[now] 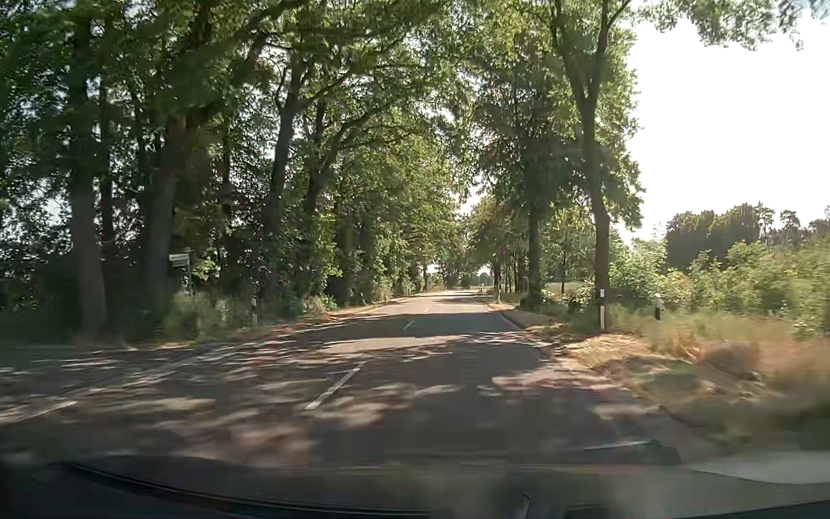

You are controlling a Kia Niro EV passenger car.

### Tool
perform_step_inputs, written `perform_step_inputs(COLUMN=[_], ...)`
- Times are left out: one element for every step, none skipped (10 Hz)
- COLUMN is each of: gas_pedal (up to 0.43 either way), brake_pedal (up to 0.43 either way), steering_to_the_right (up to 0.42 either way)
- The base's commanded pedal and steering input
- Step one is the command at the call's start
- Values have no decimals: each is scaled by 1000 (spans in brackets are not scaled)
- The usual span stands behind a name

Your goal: Follow the waypoints while adhering to traffic rules and regulations

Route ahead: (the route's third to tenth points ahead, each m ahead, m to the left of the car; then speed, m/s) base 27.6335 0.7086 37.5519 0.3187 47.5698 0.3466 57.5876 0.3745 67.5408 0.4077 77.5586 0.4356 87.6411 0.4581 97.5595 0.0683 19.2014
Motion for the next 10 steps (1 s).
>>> perform_step_inputs(gas_pedal=[228, 228, 220, 220, 220, 209, 209, 209, 209, 209], brake_pedal=[6, 6, 6, 6, 6, 6, 6, 6, 6, 6], steering_to_the_right=[3, 3, 3, 4, 3, 4, 3, 3, 4, 3])
